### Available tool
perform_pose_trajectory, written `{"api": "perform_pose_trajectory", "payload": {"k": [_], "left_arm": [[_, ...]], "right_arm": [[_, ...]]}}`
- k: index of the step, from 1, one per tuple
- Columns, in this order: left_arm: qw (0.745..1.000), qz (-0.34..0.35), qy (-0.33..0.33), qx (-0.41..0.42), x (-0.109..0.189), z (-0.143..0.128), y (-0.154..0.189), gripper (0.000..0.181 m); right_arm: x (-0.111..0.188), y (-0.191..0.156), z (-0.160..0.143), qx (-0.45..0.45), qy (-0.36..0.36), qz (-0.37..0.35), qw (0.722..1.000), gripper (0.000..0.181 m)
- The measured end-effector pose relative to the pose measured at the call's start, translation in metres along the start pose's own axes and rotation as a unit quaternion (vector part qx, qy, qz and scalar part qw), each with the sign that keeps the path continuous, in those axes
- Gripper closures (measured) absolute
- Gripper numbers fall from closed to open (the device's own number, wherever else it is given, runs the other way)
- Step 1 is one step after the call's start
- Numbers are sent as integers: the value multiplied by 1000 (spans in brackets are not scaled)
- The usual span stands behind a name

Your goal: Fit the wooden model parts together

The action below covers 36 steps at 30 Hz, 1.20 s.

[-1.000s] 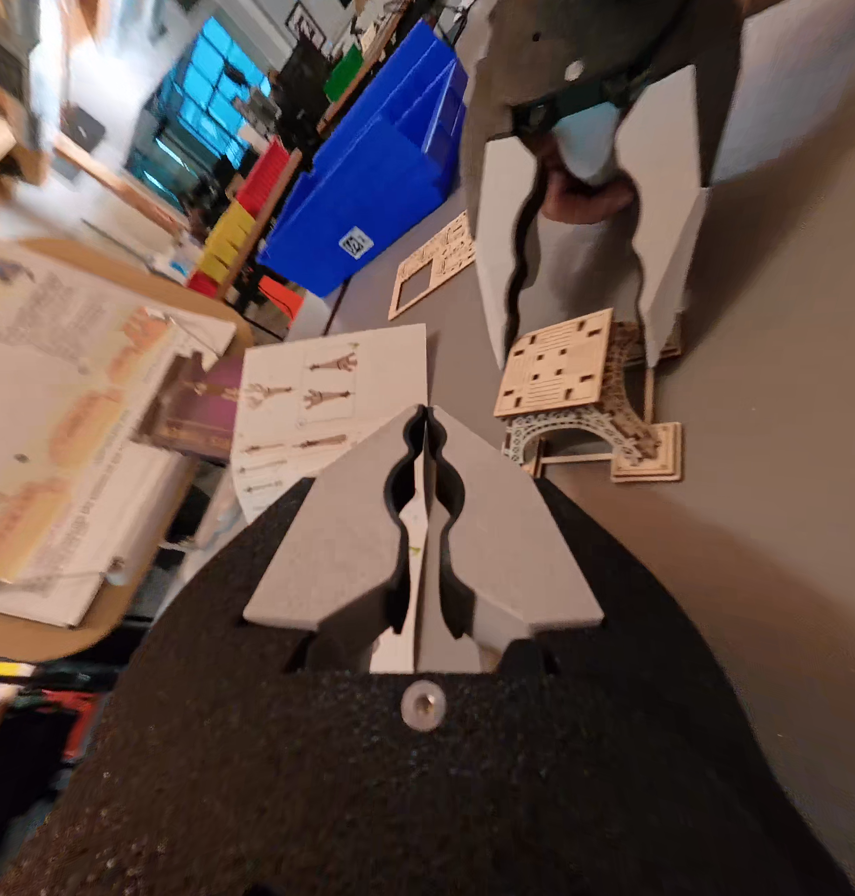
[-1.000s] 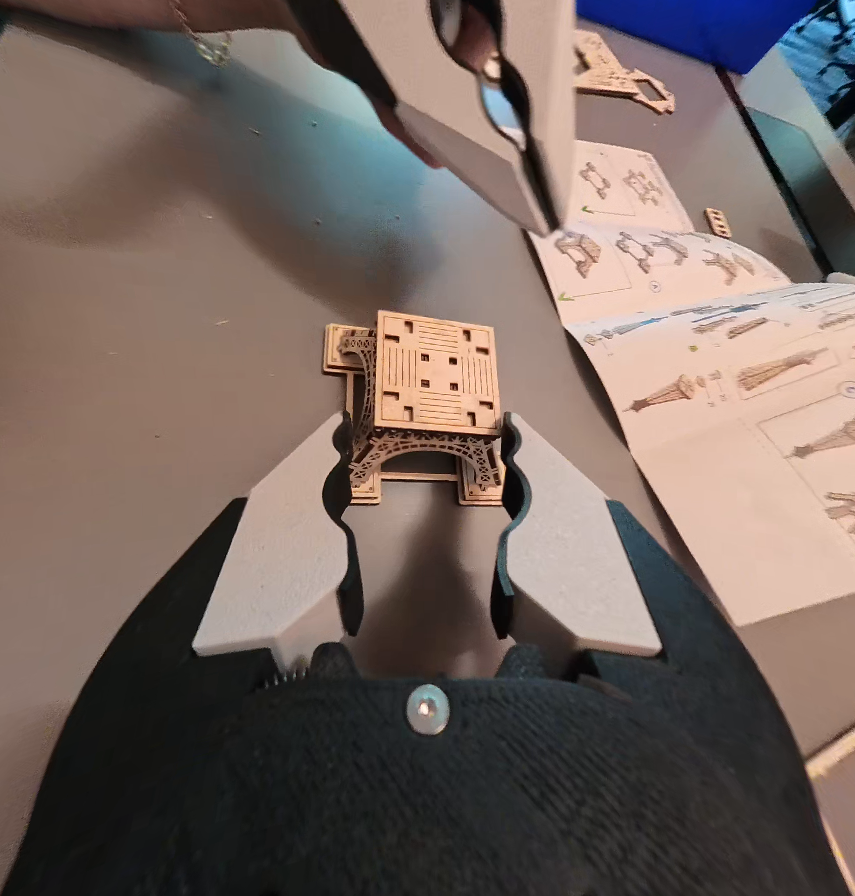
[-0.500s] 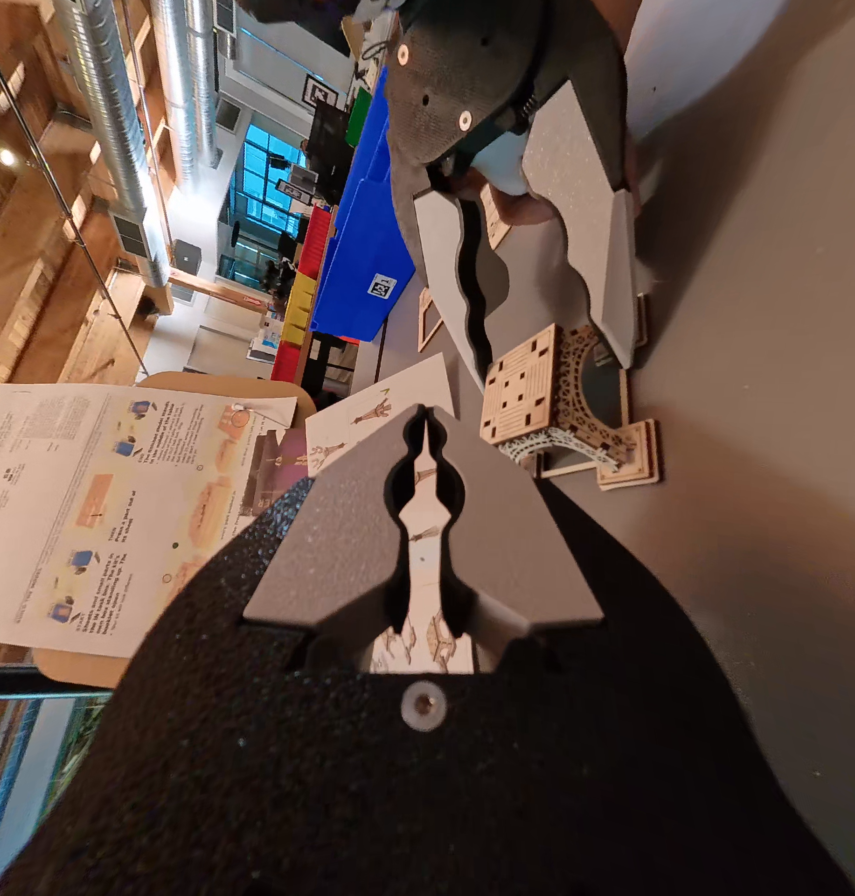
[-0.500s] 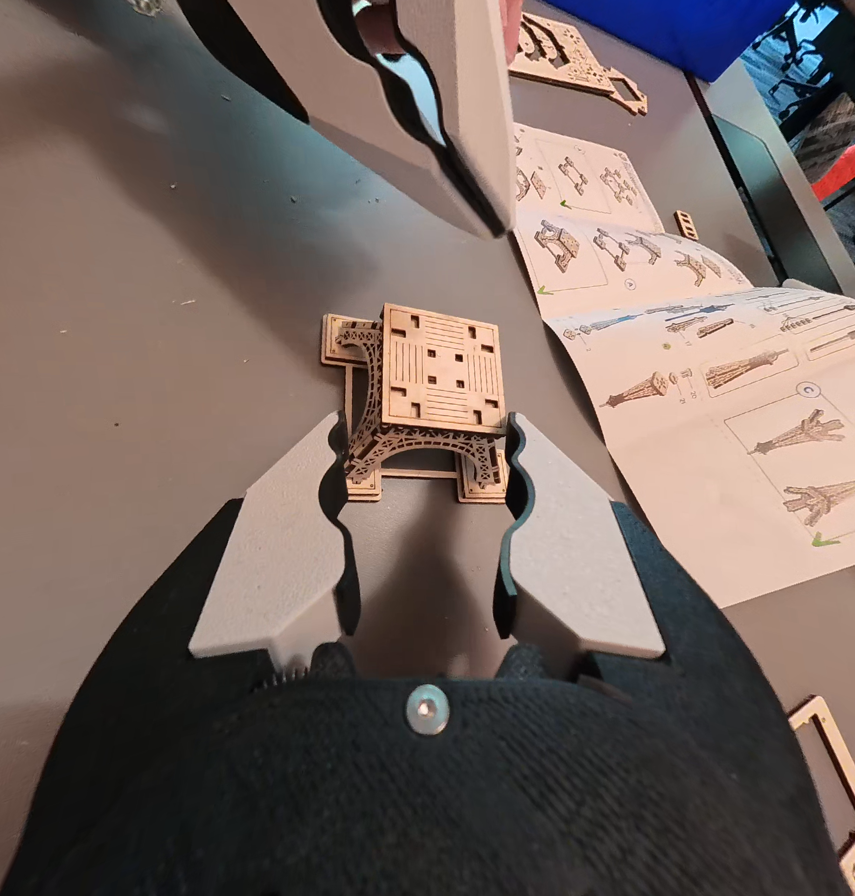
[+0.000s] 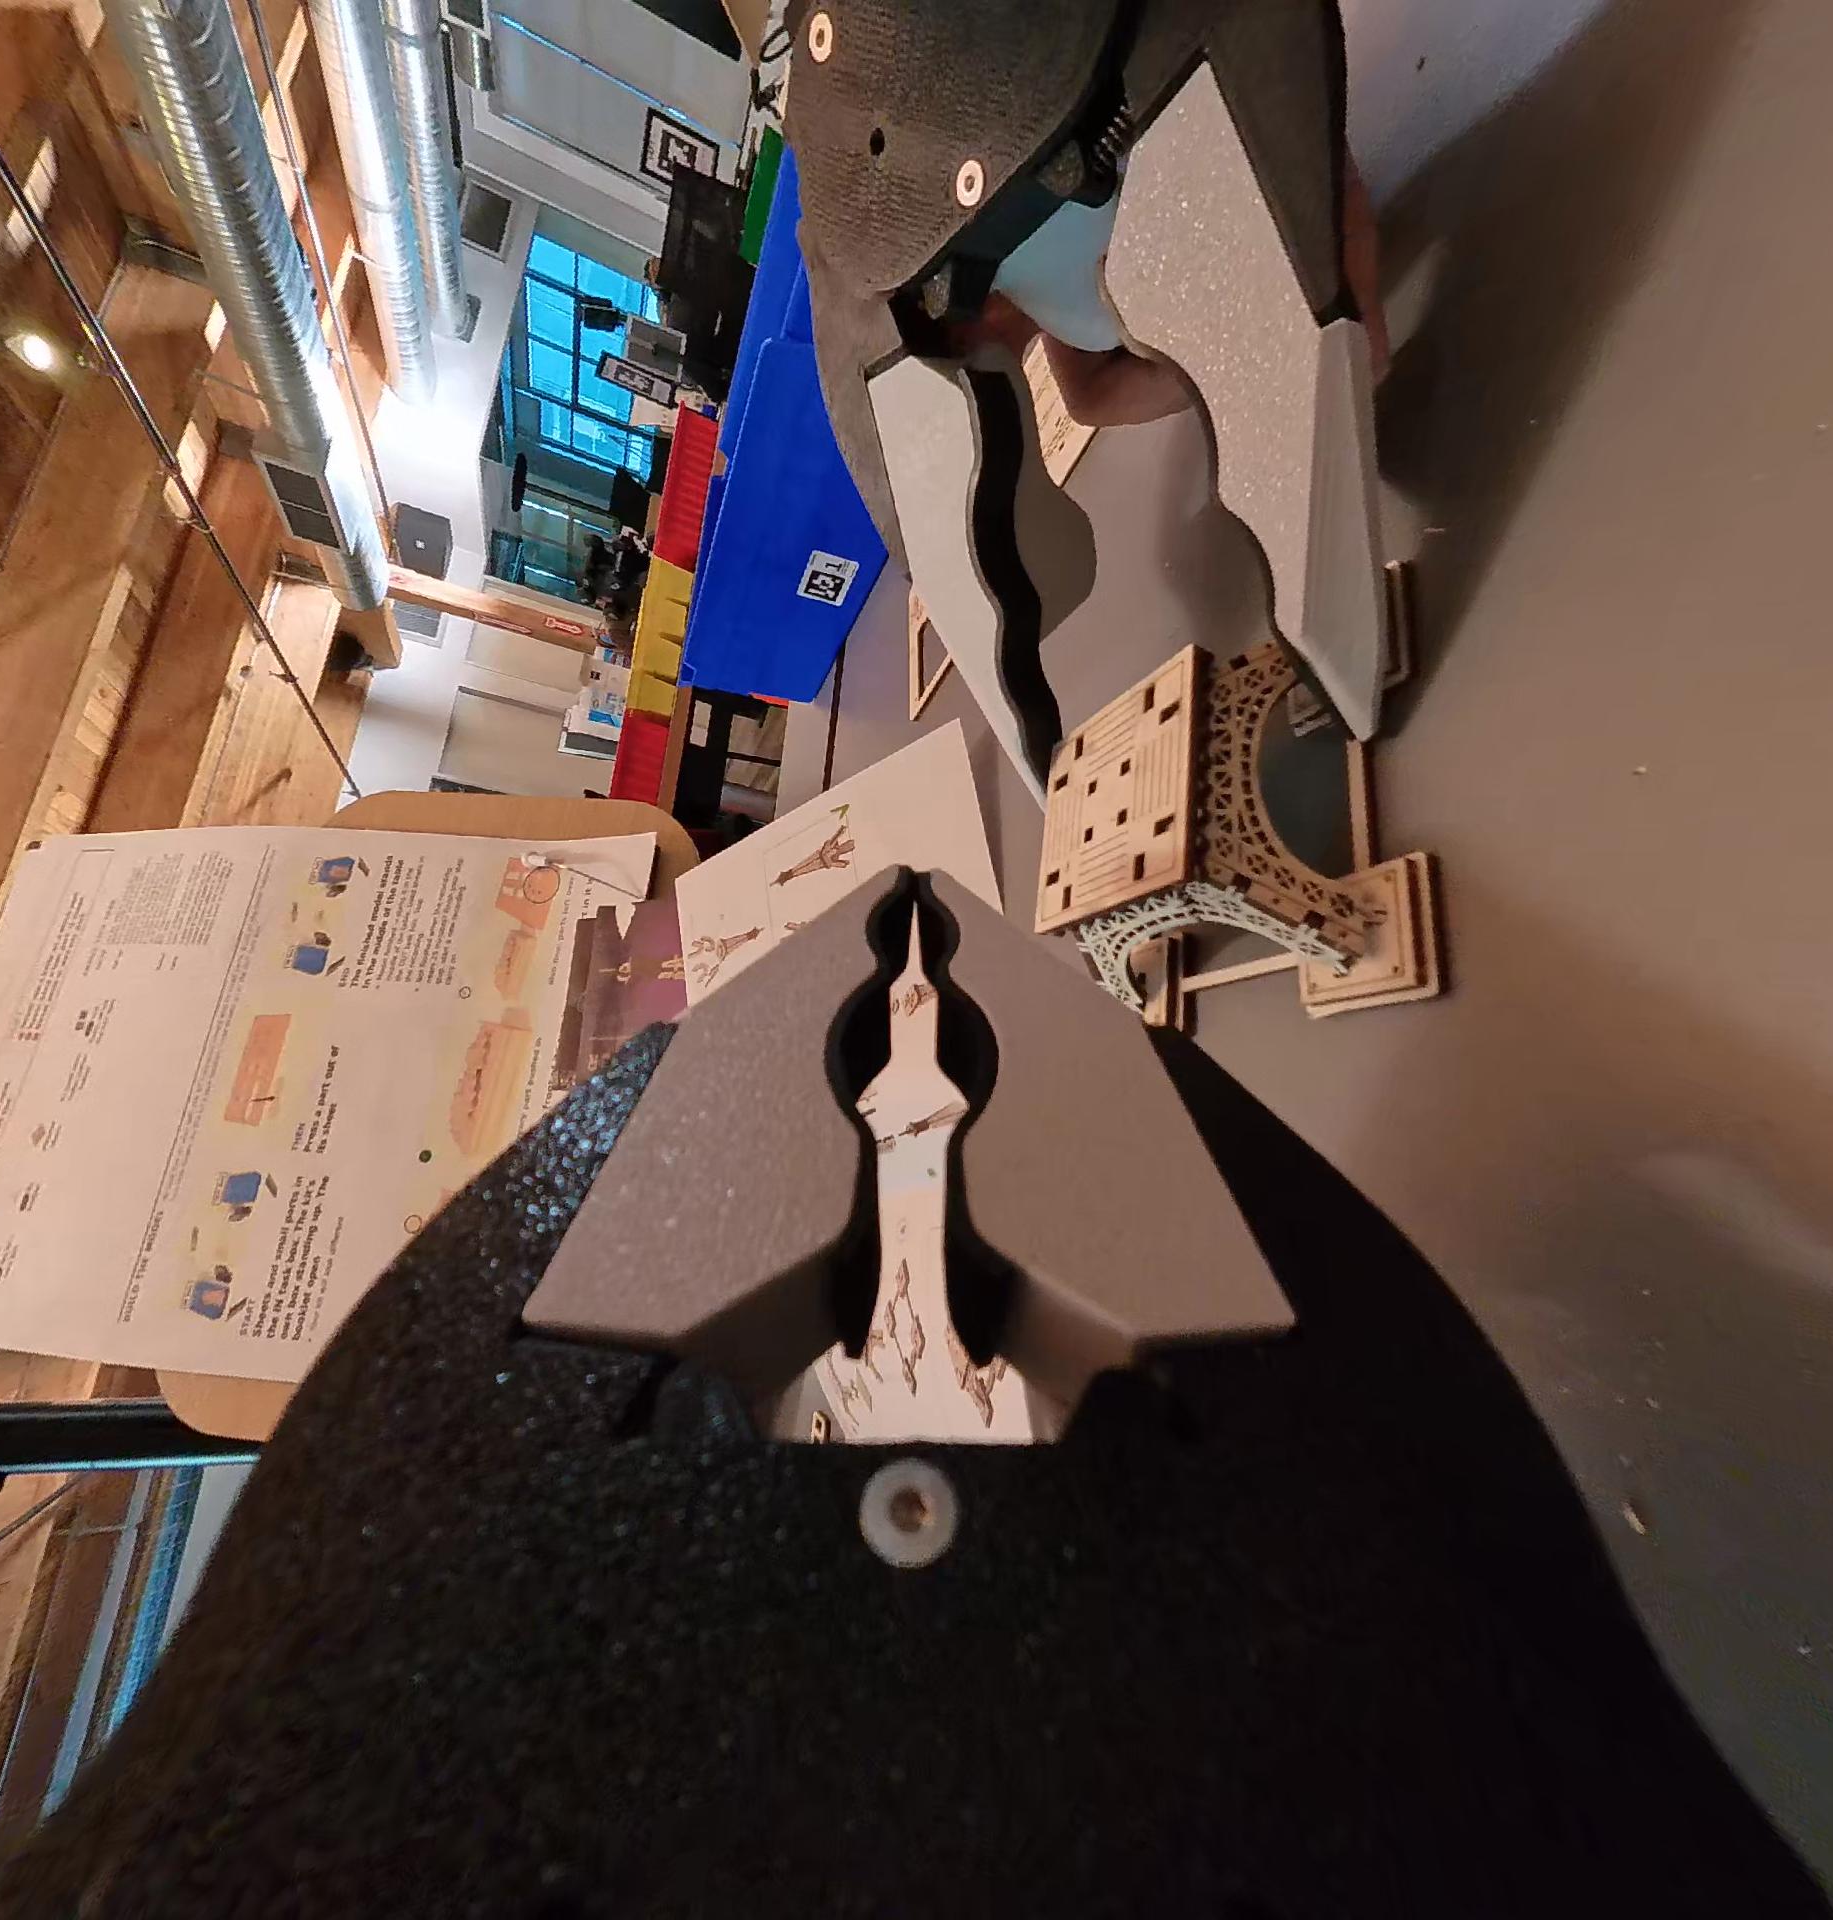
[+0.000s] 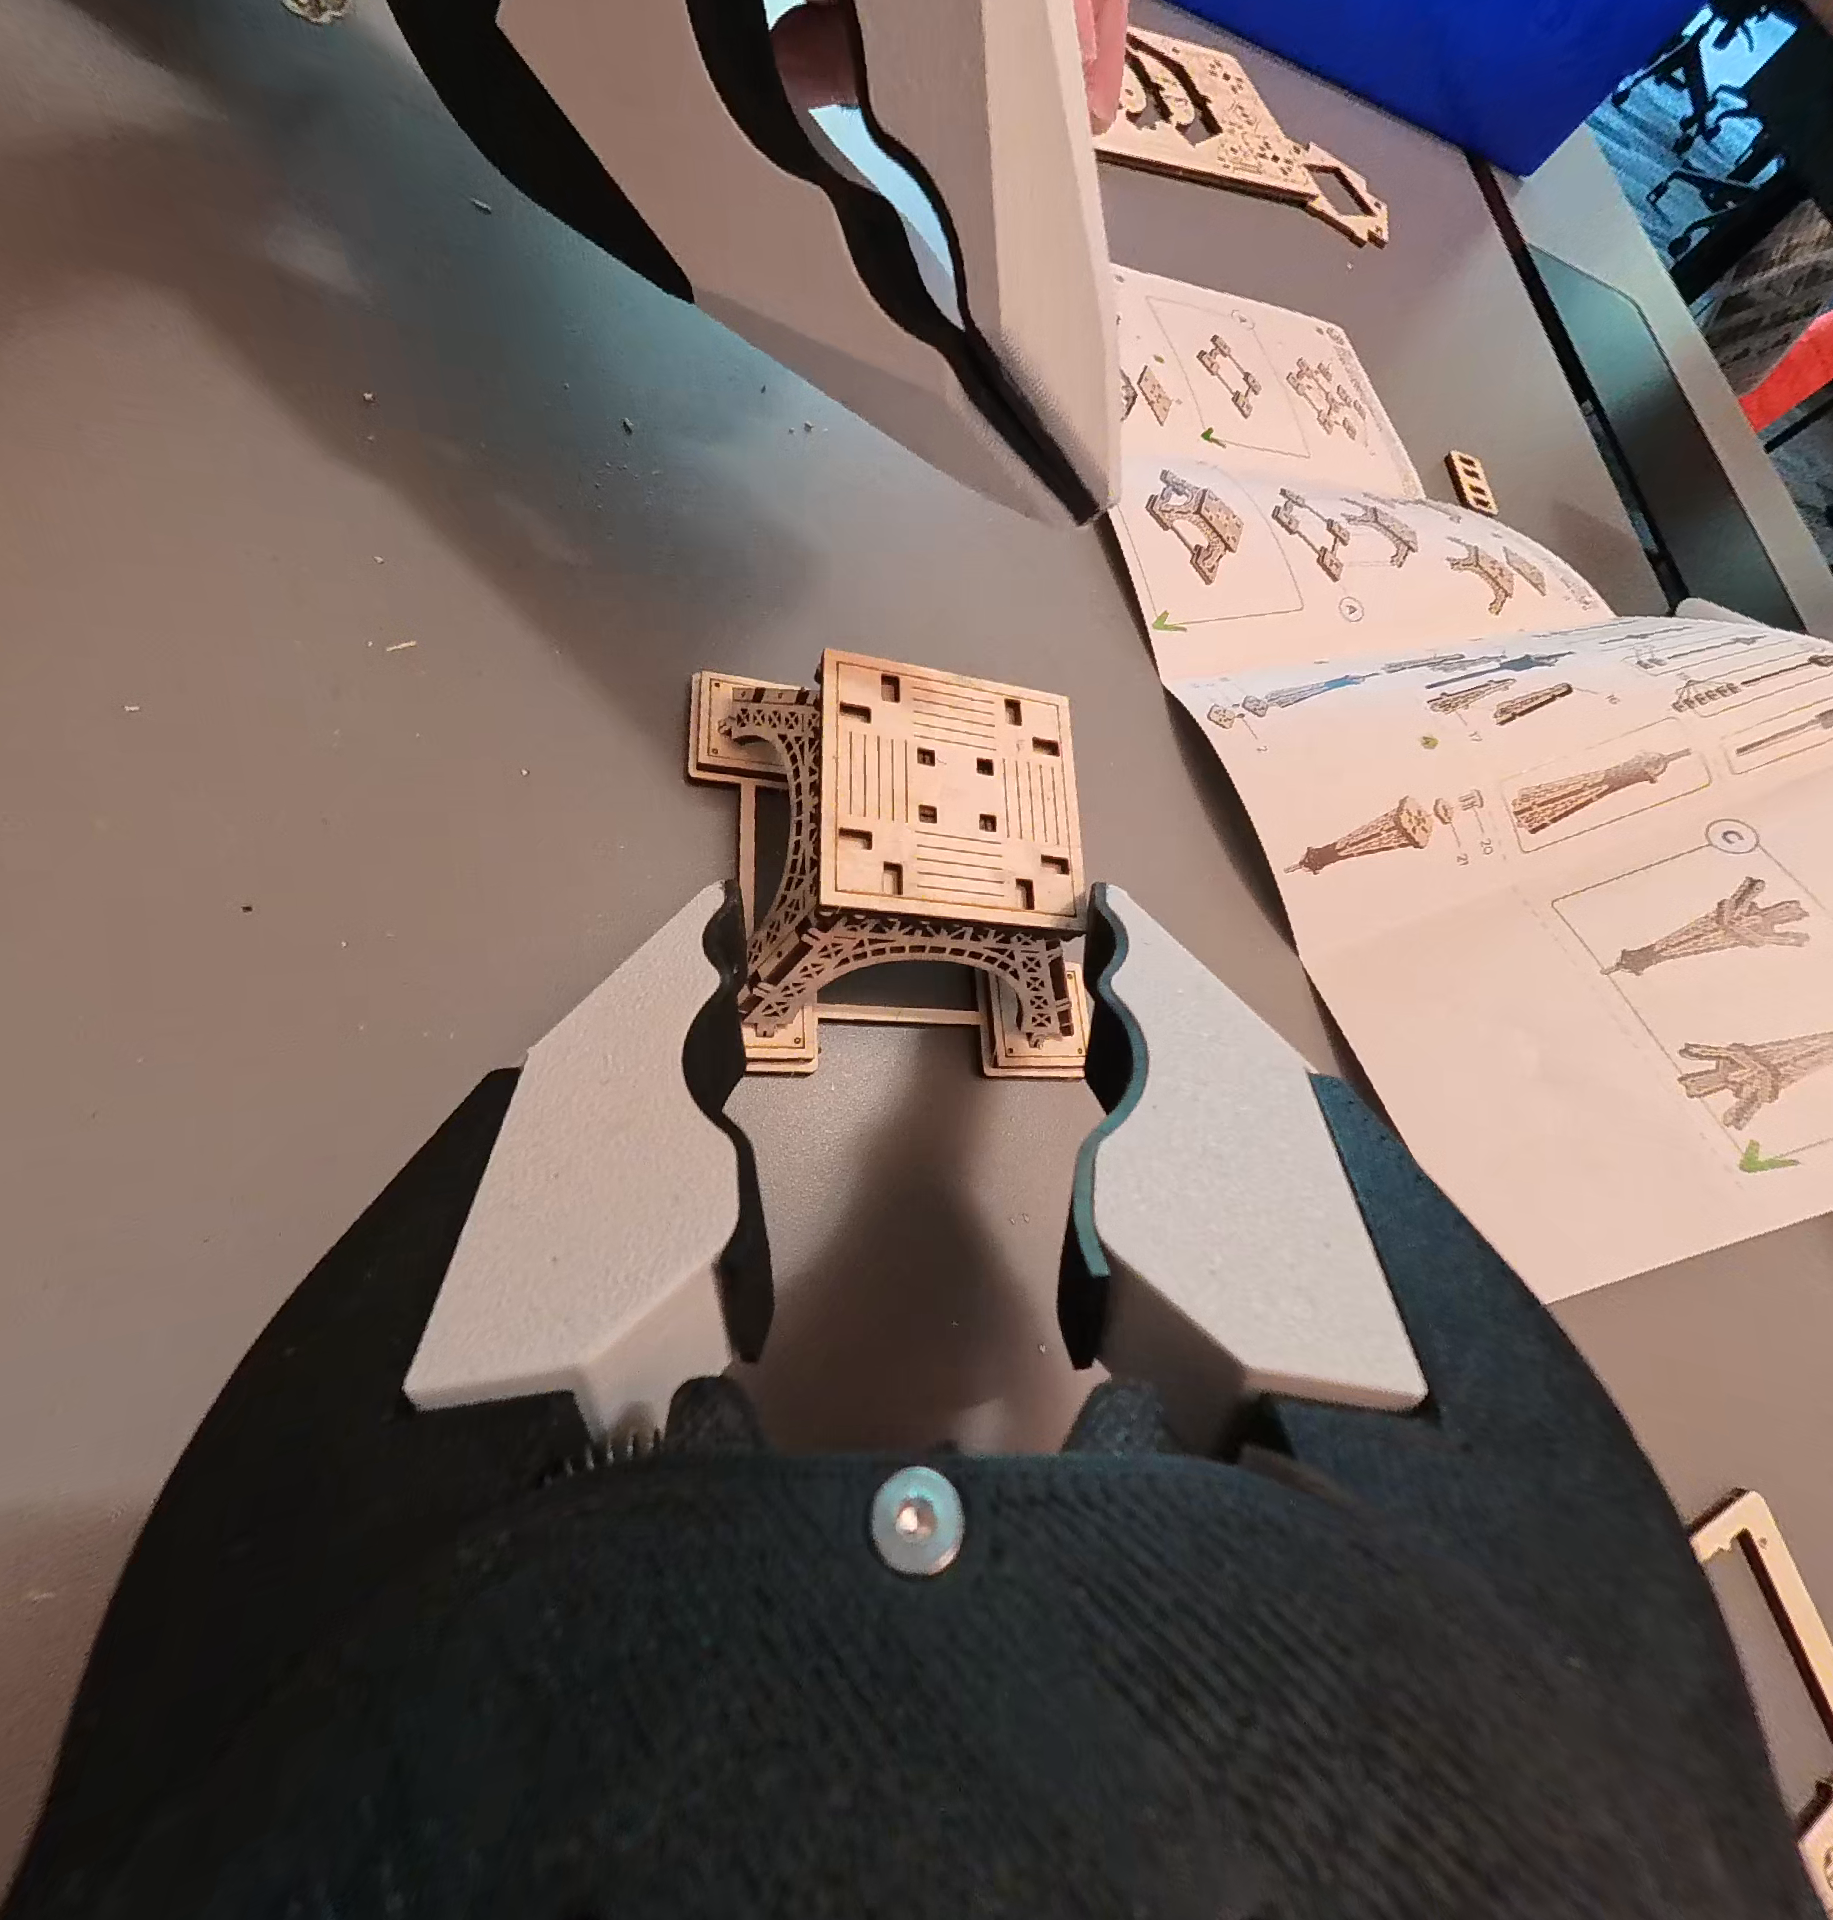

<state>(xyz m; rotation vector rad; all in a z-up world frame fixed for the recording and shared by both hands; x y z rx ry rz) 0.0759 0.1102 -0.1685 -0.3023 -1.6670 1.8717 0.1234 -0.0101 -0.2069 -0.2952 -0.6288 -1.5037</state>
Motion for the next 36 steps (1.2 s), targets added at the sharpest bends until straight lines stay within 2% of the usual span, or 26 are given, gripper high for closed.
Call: {"api": "perform_pose_trajectory", "payload": {"k": [16, 22, 29, 36], "left_arm": [[1000, 1, -3, -1, 0, -1, 0, 181], [1000, 3, -2, 2, 0, -1, -1, 181], [1000, 5, -4, -1, 0, -1, -2, 181], [1000, 7, -4, 0, 1, -1, -2, 181]], "right_arm": [[0, 2, 1, 11, 7, -24, 1000, 118], [2, 3, 2, 21, 21, -35, 999, 111], [10, 5, 6, 2, 55, -25, 998, 129], [7, 4, 4, 8, 41, -26, 999, 129]]}}
Point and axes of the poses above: each gripper's, where its closed fingertips meet, x back along the fingers, z out of its top, y = z × x across the jaws, the point moved 7 cm from there along x, back along the fingers, and after that the axes turned 10 degrees about -x, right-handed, at the moved point
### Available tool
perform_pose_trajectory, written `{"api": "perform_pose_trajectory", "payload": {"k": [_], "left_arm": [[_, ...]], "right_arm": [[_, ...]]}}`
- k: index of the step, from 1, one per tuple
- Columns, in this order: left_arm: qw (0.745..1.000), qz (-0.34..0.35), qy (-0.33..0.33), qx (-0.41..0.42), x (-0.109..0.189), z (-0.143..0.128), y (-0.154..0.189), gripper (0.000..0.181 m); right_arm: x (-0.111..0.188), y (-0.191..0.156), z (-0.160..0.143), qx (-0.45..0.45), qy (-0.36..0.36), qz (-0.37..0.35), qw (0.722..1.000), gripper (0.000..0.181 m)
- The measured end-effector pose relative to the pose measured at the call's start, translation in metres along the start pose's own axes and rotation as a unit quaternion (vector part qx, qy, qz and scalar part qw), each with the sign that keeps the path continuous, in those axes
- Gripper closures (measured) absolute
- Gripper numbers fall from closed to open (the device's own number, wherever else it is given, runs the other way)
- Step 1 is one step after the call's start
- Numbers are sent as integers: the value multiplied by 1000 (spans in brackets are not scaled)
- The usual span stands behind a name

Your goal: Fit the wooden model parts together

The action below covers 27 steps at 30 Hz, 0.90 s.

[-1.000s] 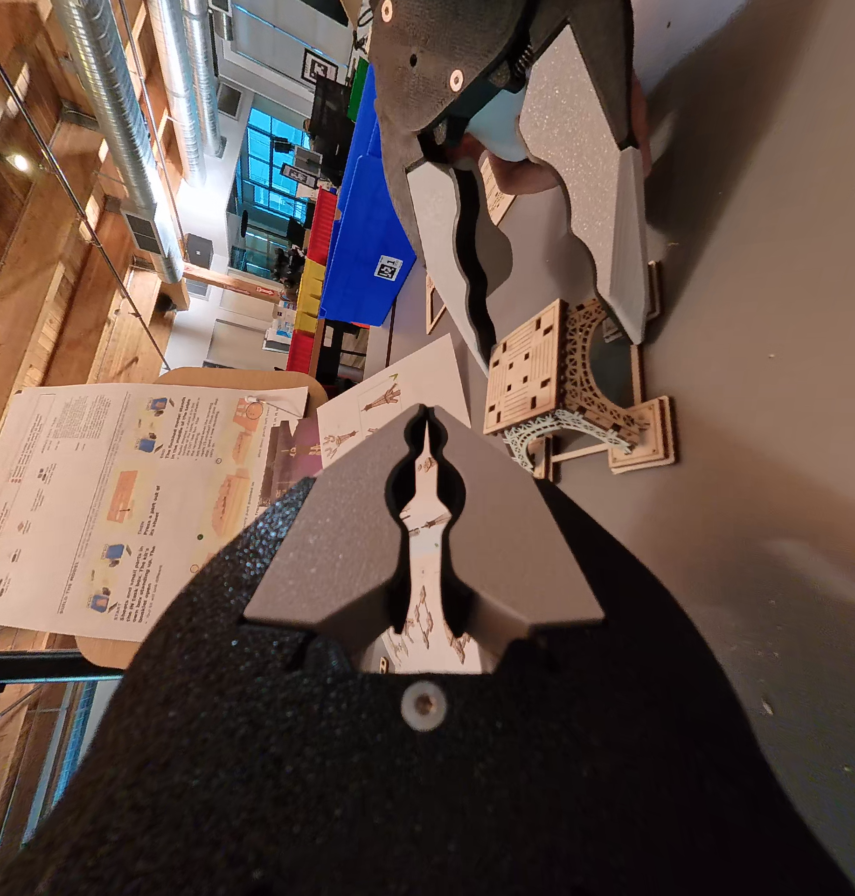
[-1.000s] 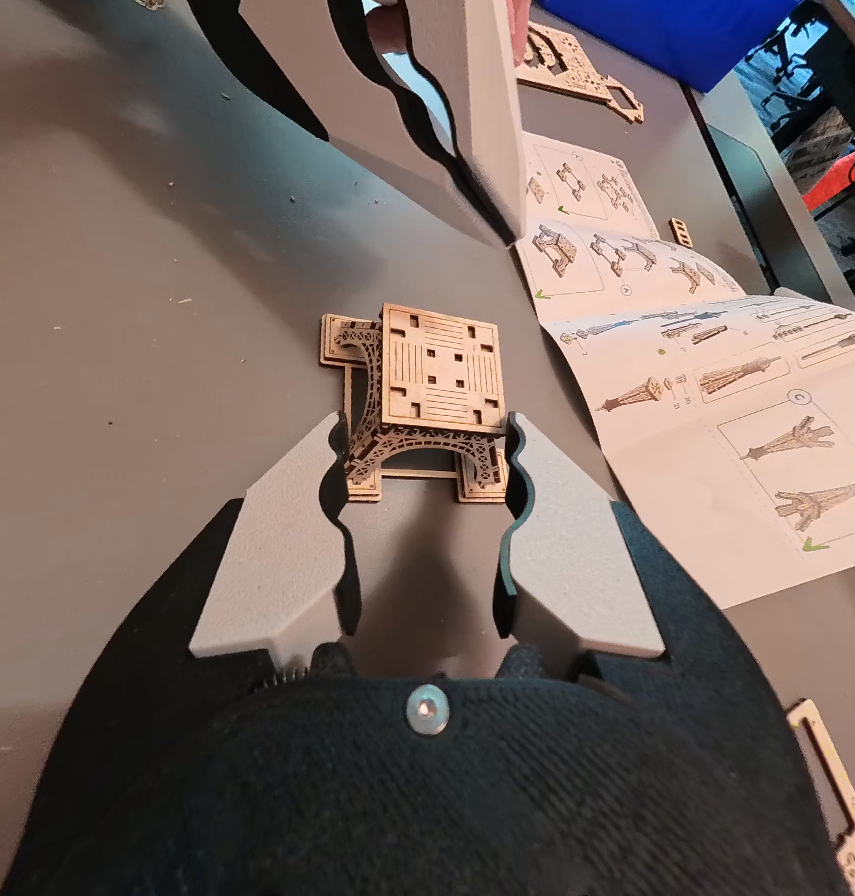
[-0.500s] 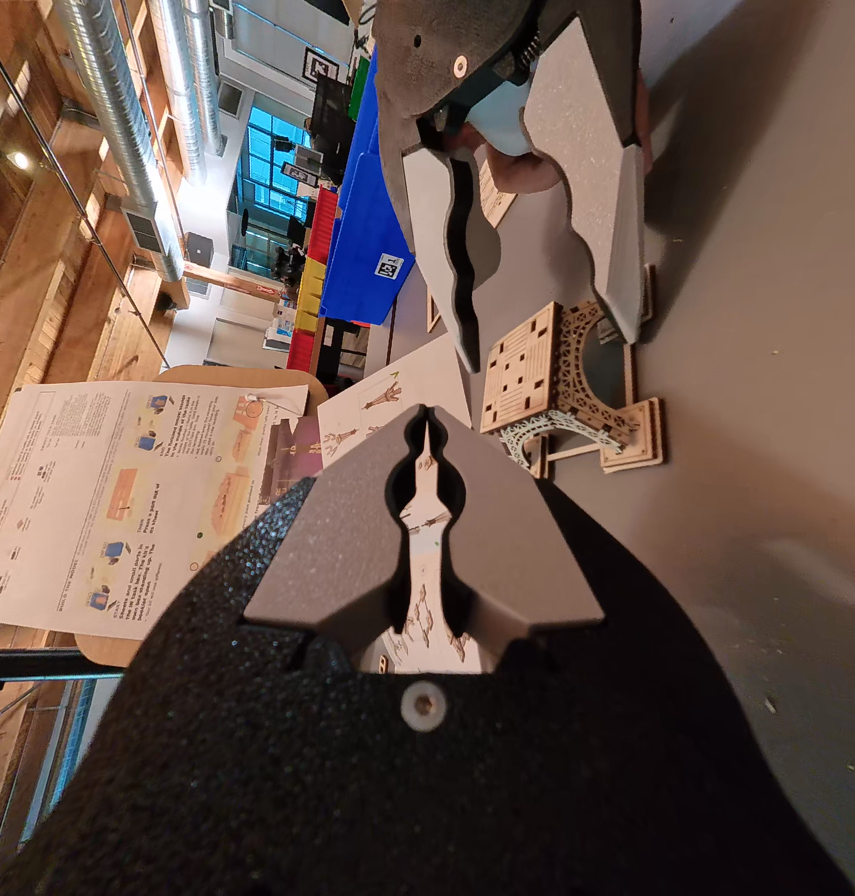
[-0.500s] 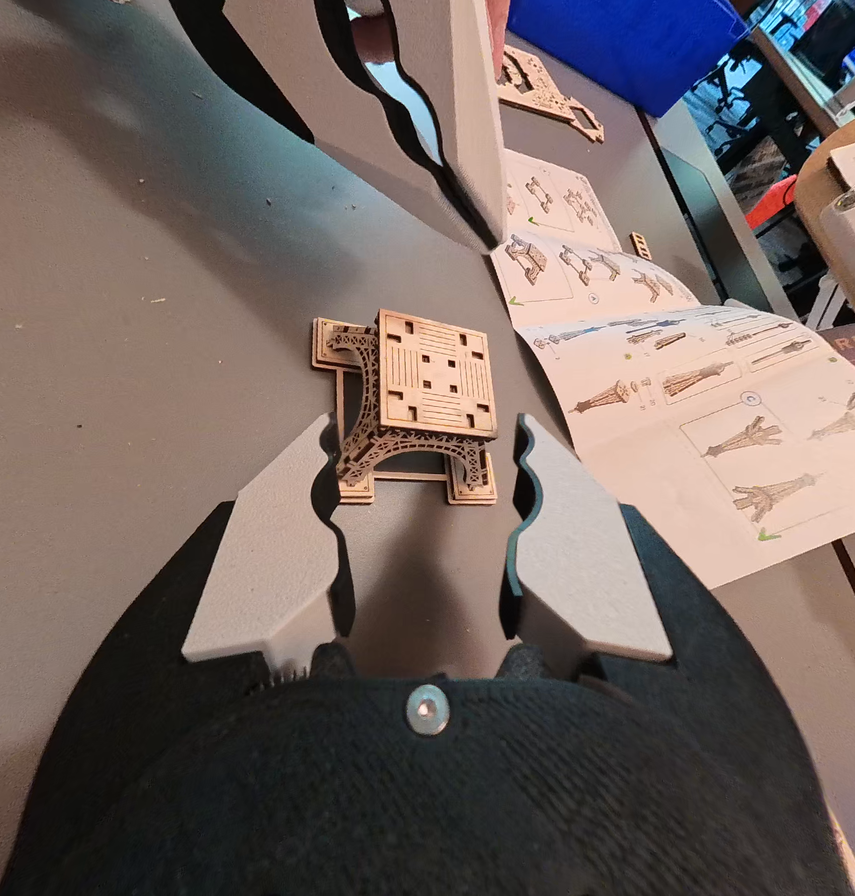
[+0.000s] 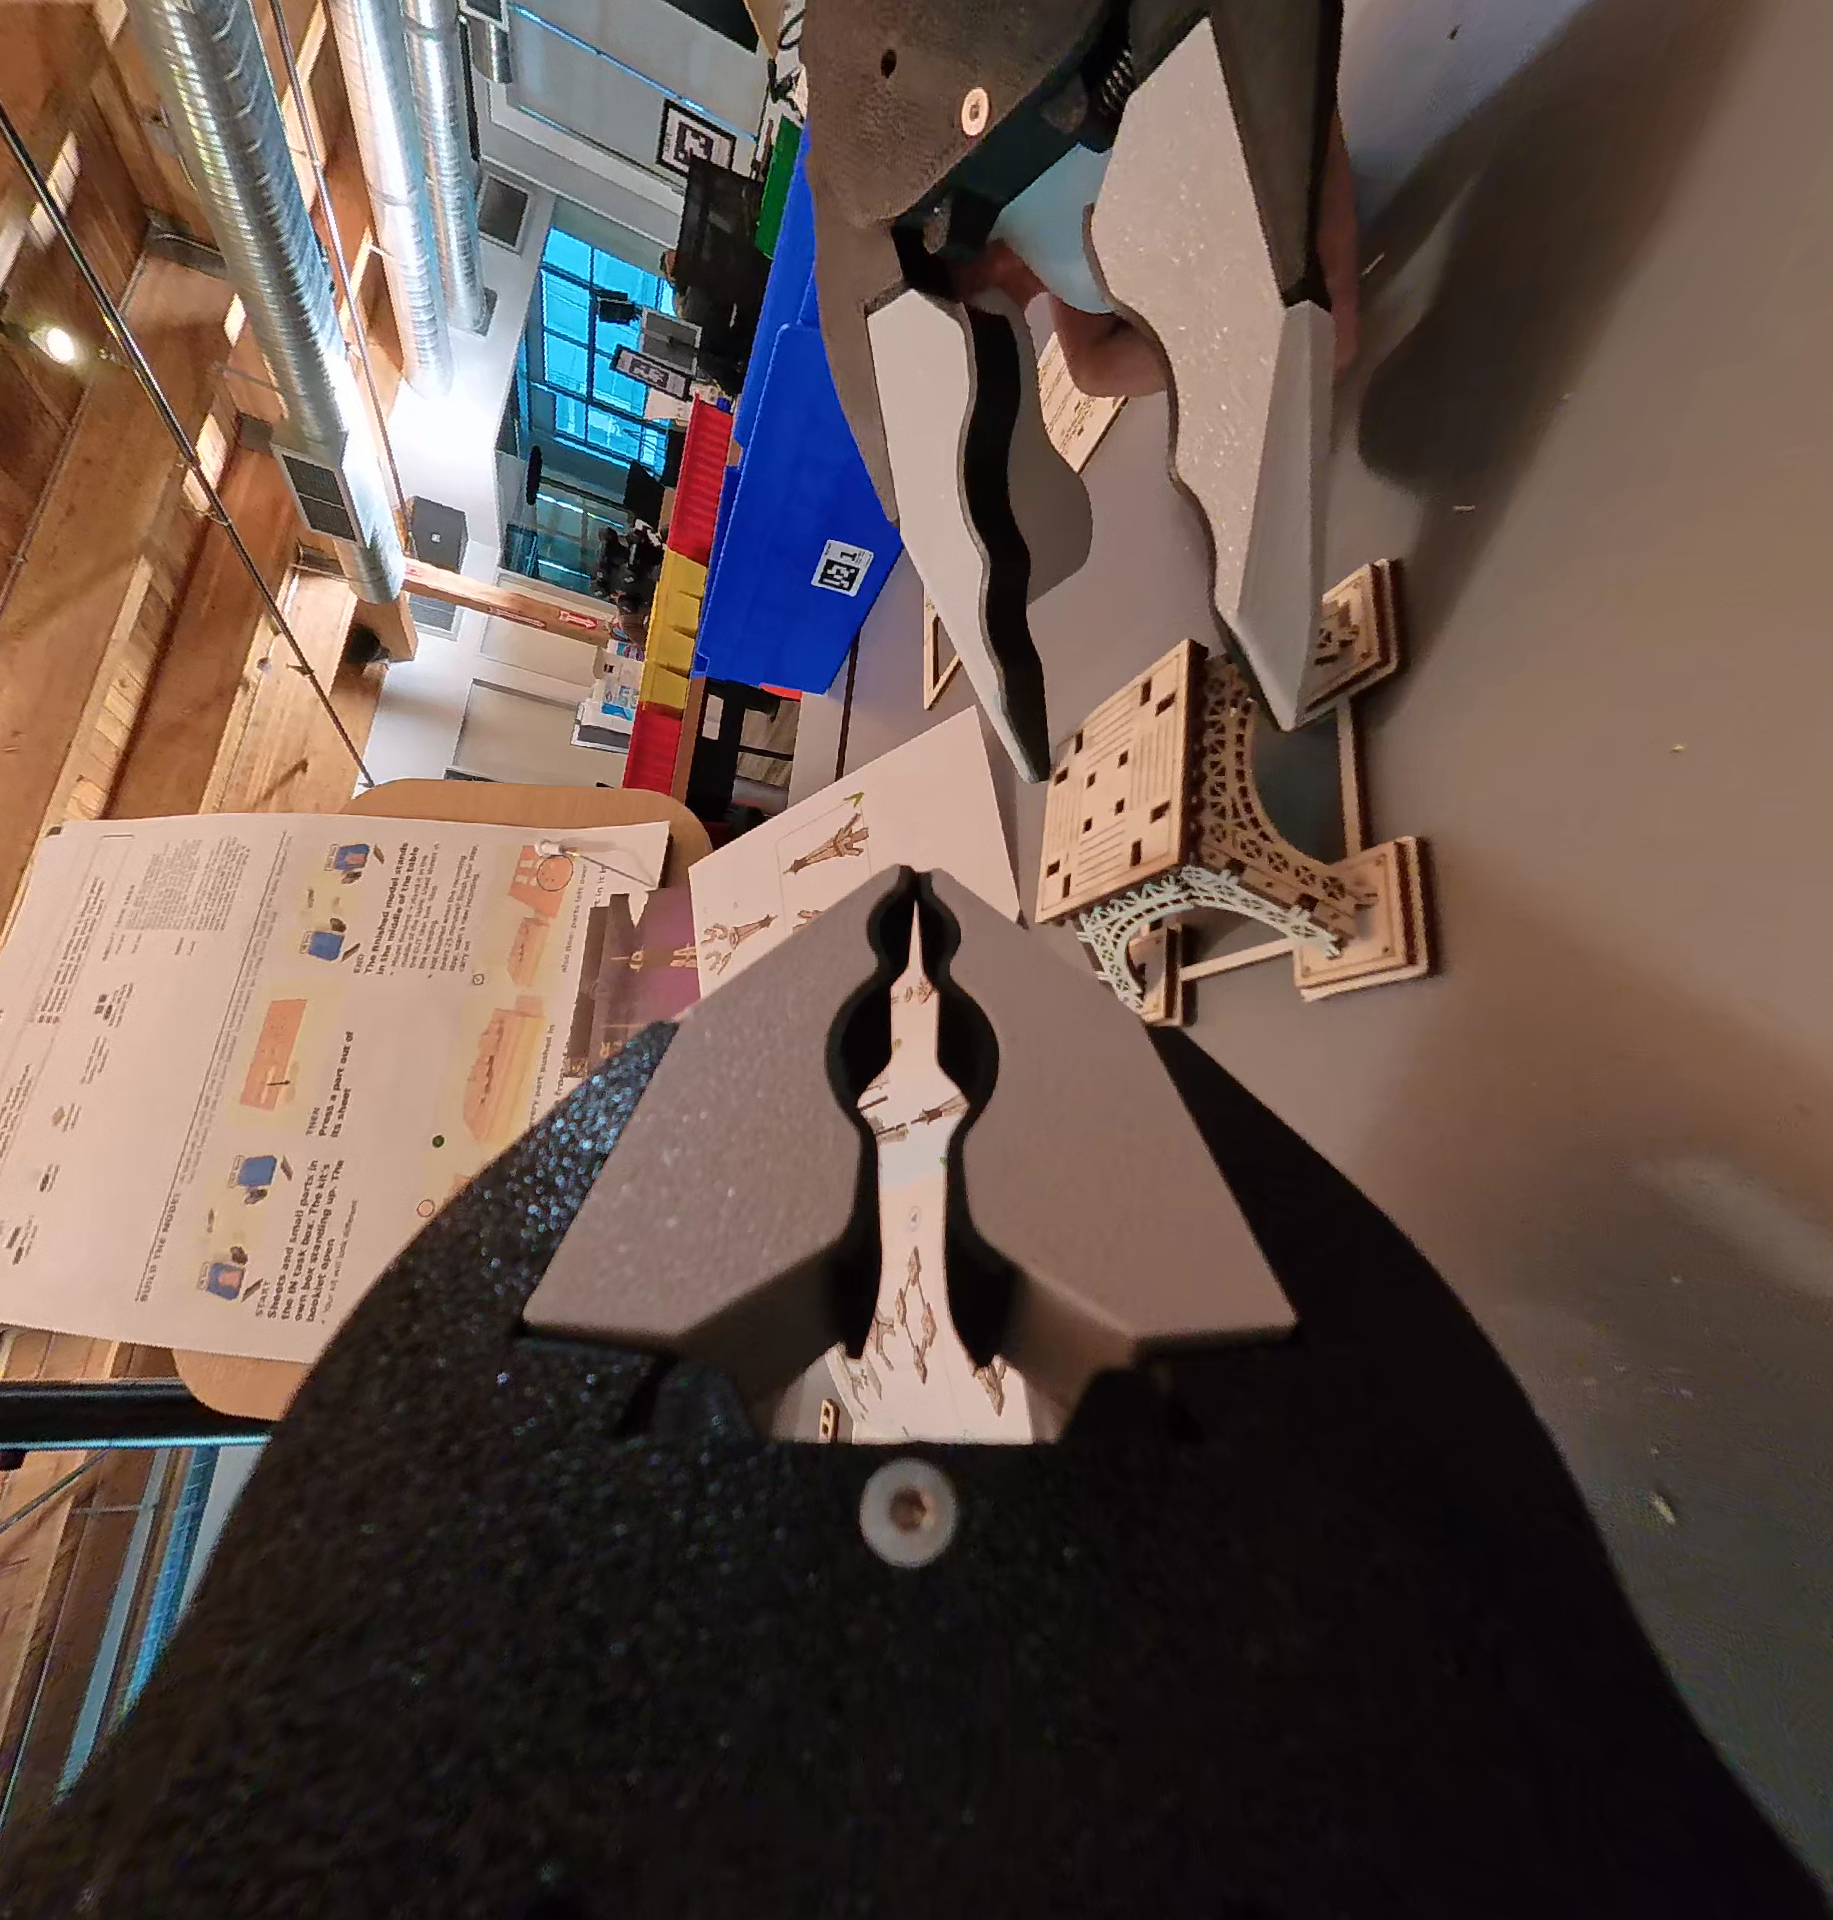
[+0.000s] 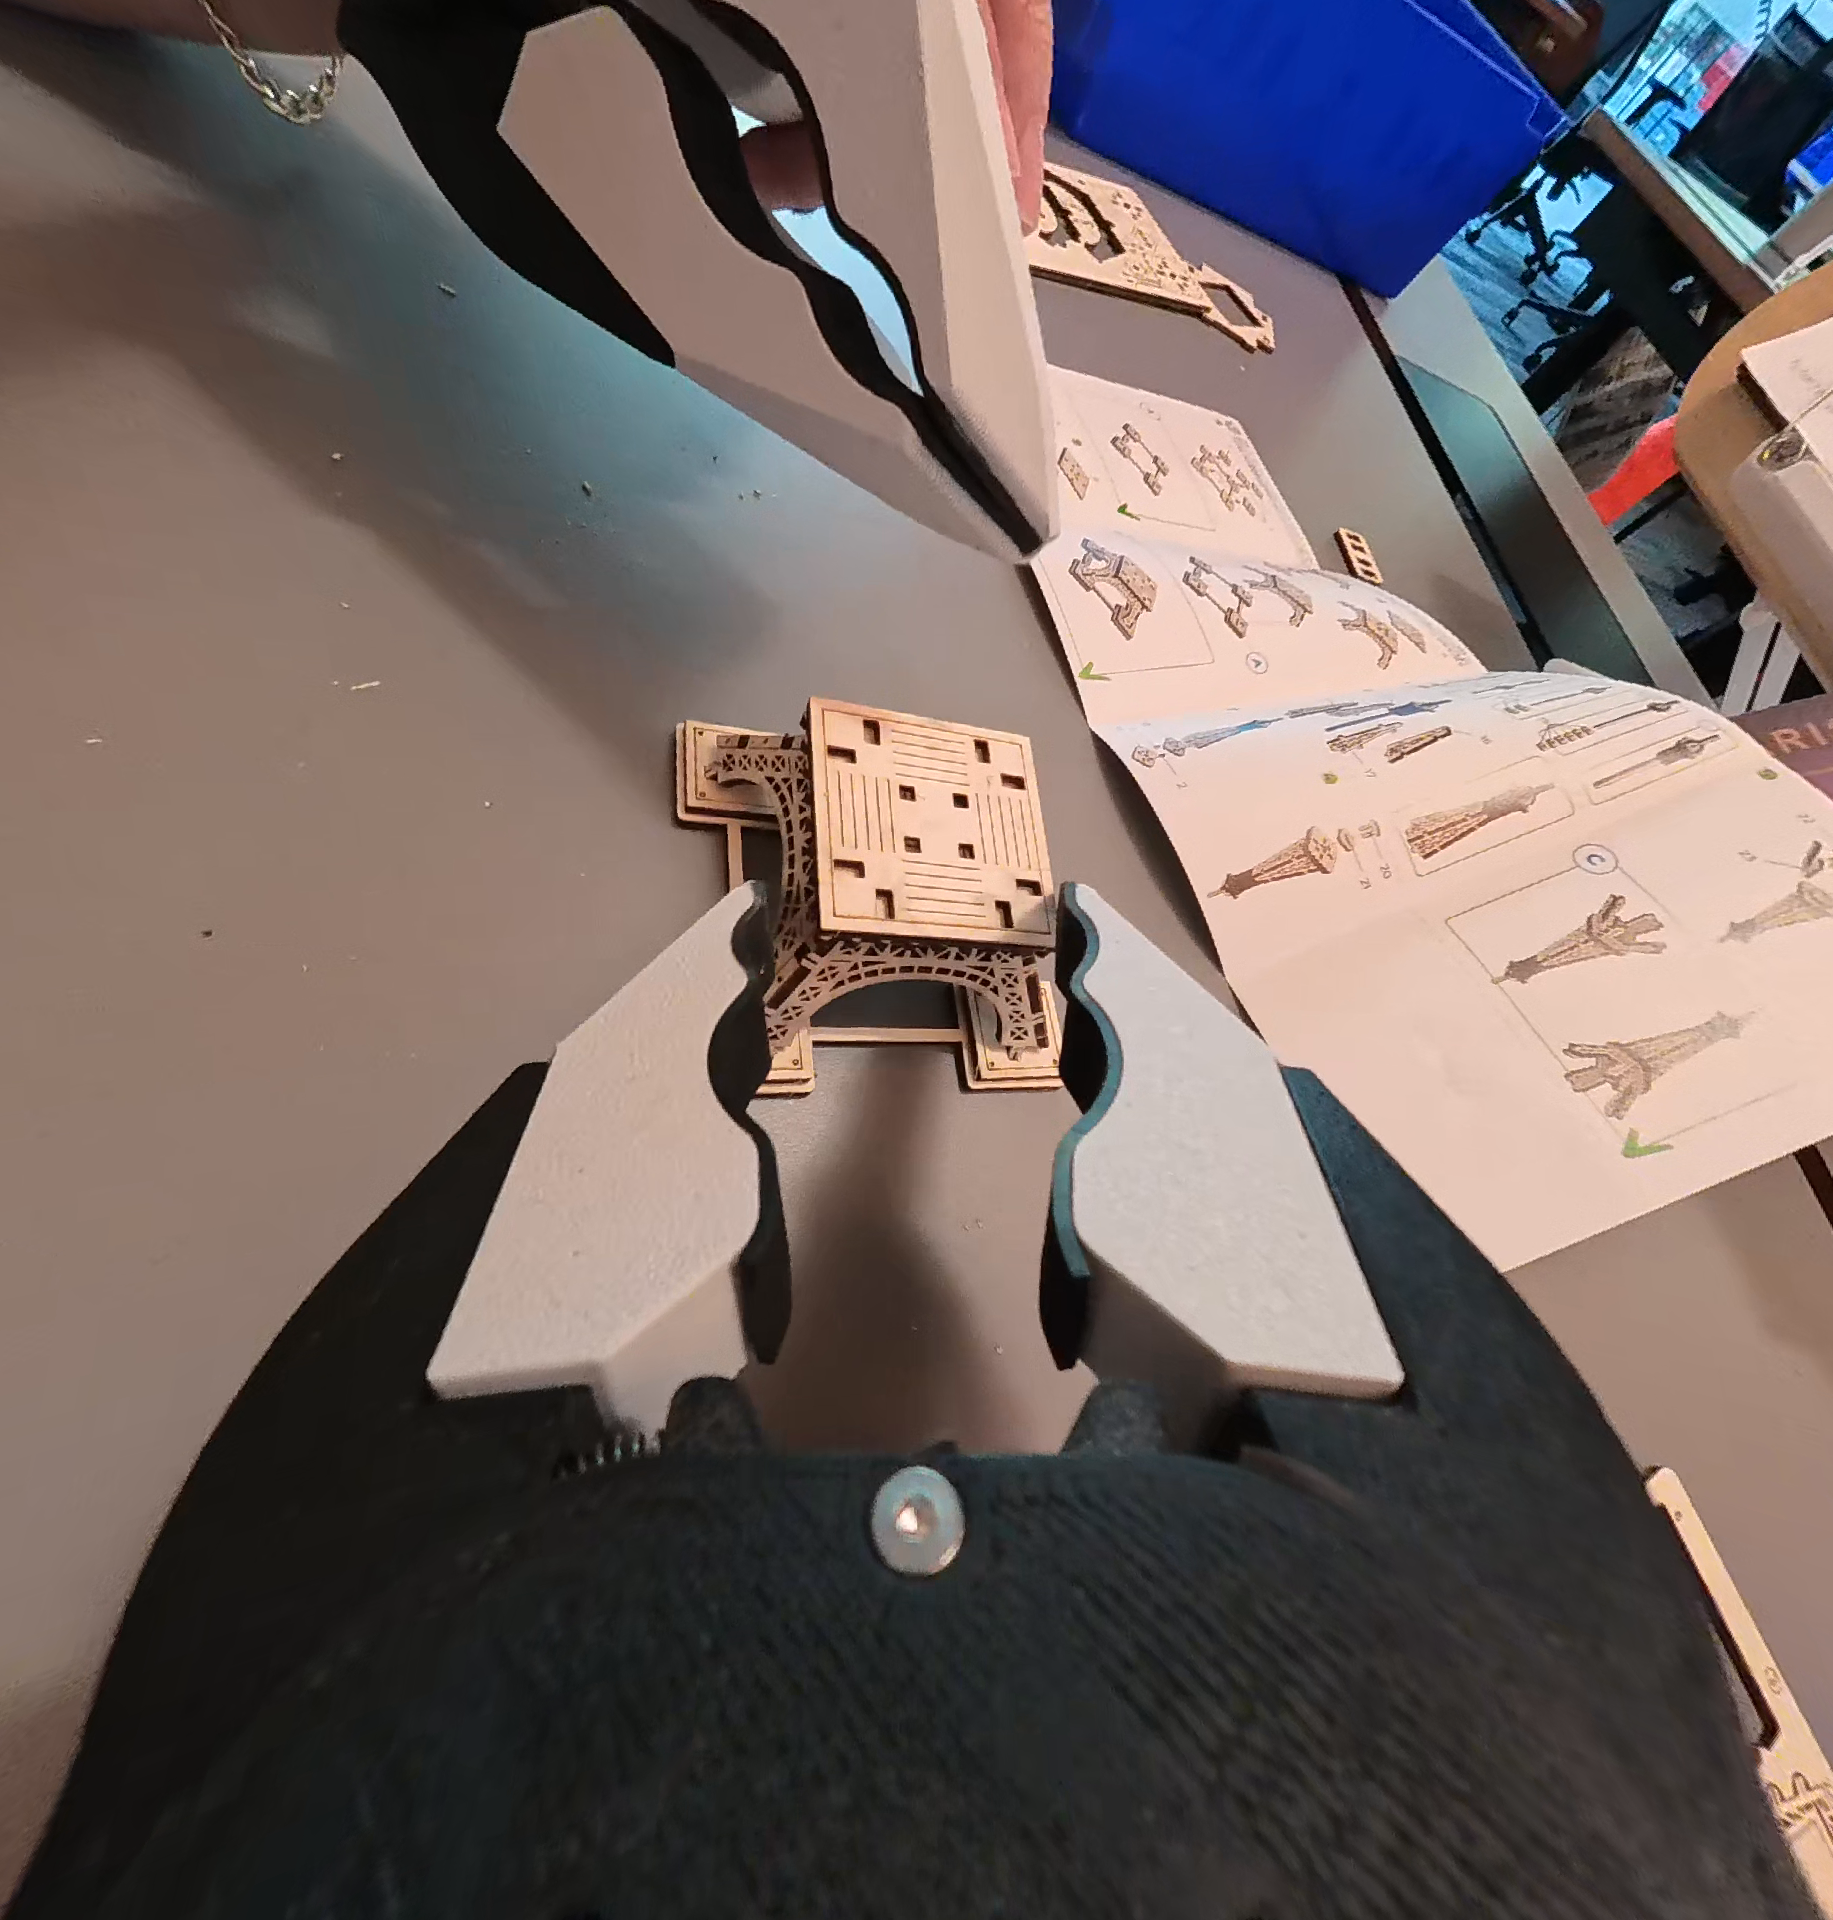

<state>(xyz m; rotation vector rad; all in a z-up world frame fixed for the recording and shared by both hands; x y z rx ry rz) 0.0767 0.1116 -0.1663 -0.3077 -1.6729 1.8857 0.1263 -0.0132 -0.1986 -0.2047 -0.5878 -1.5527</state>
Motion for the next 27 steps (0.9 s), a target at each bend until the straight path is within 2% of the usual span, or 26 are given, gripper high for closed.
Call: {"api": "perform_pose_trajectory", "payload": {"k": [18, 27], "left_arm": [[1000, -4, -4, -1, -1, -2, 1, 181], [1000, -6, -4, -1, -1, -4, 2, 181]], "right_arm": [[-5, -1, -3, 15, -21, -17, 1000, 119], [-2, 1, -1, 7, -8, -21, 1000, 119]]}}
Point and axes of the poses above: each gripper's, where its closed fingertips meet, x back along the fingers, z out of its top, y = z × x across the jaws, the point moved 7 cm from there along x, back along the fingers, and after that the axes turned 10 degrees about -x, right-handed, at the moved point
